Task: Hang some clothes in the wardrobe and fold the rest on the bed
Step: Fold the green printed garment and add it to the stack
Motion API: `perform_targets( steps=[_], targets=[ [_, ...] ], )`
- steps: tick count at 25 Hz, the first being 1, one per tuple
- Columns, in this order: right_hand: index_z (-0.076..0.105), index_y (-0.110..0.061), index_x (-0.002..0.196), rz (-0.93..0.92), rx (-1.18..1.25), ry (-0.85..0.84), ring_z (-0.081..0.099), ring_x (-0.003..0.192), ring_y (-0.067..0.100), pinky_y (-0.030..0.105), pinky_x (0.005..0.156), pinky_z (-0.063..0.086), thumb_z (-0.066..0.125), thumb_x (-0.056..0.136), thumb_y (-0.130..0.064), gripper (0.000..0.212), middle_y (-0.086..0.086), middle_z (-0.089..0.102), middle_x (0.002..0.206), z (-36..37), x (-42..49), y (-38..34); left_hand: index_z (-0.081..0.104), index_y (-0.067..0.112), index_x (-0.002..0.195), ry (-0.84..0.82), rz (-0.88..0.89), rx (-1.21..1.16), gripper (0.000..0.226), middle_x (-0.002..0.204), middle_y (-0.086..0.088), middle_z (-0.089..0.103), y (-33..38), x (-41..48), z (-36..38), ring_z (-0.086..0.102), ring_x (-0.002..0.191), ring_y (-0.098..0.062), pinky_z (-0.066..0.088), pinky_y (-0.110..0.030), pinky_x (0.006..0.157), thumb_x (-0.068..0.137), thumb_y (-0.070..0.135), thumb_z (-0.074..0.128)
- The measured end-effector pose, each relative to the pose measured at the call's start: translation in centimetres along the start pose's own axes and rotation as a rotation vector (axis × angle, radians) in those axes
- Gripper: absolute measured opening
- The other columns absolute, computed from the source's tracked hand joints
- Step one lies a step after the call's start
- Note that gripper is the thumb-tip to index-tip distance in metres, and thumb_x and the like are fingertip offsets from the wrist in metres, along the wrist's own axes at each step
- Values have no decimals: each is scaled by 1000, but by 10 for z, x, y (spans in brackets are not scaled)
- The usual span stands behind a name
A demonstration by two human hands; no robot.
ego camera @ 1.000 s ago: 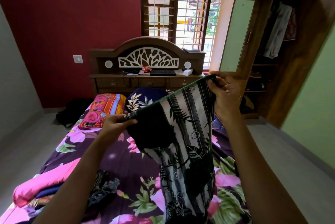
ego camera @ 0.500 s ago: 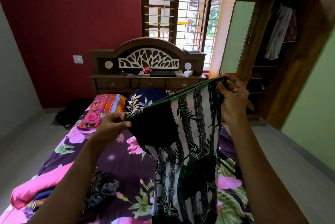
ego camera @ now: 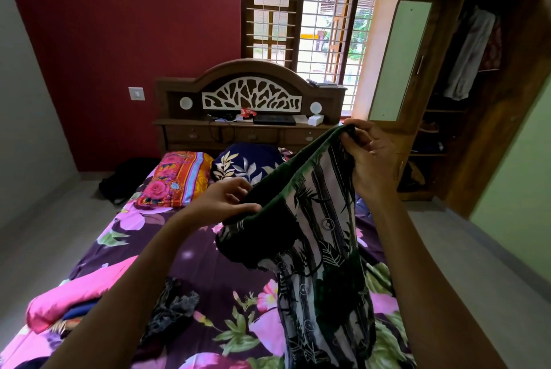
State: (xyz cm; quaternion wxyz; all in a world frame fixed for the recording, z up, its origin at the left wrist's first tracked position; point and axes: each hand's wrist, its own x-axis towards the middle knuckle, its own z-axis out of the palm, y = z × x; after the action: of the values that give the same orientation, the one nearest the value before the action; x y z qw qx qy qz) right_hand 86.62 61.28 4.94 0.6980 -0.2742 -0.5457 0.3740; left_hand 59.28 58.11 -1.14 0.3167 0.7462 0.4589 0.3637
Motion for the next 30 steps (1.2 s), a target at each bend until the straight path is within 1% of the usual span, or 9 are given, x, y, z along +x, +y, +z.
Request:
perform_targets(
  steps=[3,5,7,11,16,18,22,26,30],
  targets=[
    [65,-16,100,-46,-99,16,67,99,29,41,87,55,62,86,1,23,16,67,103,1,-1,-1,66,15,97,31,117,194,21,90,-2,69,-2,1,8,66,82,-6,55,-24,75,79,7,73],
    [66,-19,99,-71,-165,48,68,96,26,43,86,55,64,85,-2,22,13,69,101,-5,-1,-1,68,11,98,88,158,316,23,87,1,68,-9,2,11,61,76,9,49,-15,71,82,-5,64],
    [68,-23,98,-97,-223,116,69,93,25,46,83,56,67,85,-6,22,10,70,98,-11,2,0,68,5,104,242,146,348,24,87,-6,69,-19,2,12,57,74,8,42,-13,66,84,-4,61],
    [69,-34,94,-101,-286,207,68,94,24,44,81,56,70,83,-9,27,6,70,100,-19,9,6,71,3,84,514,119,135,7,59,18,64,-26,-5,12,53,55,8,43,-16,54,79,8,71],
    [65,-5,106,-77,-270,433,64,74,-5,11,64,48,58,86,6,24,-8,65,85,-21,13,-5,63,12,75,738,42,-295,19,37,11,47,-34,-22,-5,36,34,1,30,-11,38,89,1,57],
    [64,-8,106,-125,-323,393,62,72,-9,8,64,48,58,87,5,23,-11,63,85,-19,12,-15,58,10,73,669,54,-314,22,37,9,44,-37,-25,-11,33,34,1,27,-10,37,93,2,52],
    [65,-6,102,-315,-554,9,64,83,2,13,77,52,66,84,-1,18,3,67,94,17,2,-15,59,19,85,404,148,-167,11,66,15,64,-7,-5,3,54,56,5,40,-7,52,91,27,56],
    [66,-5,99,-436,-608,-257,61,83,-8,11,80,50,75,75,-5,25,-8,63,94,51,-13,6,47,40,114,227,95,-251,51,110,9,62,21,18,23,59,105,-3,46,-22,89,68,57,61],
    [65,-6,100,-442,-612,-279,59,82,-8,11,76,50,77,75,-8,28,-10,61,94,54,-15,14,34,51,123,69,79,-288,72,116,-3,58,32,20,32,62,104,-17,54,-34,85,62,48,73]
  ],
)
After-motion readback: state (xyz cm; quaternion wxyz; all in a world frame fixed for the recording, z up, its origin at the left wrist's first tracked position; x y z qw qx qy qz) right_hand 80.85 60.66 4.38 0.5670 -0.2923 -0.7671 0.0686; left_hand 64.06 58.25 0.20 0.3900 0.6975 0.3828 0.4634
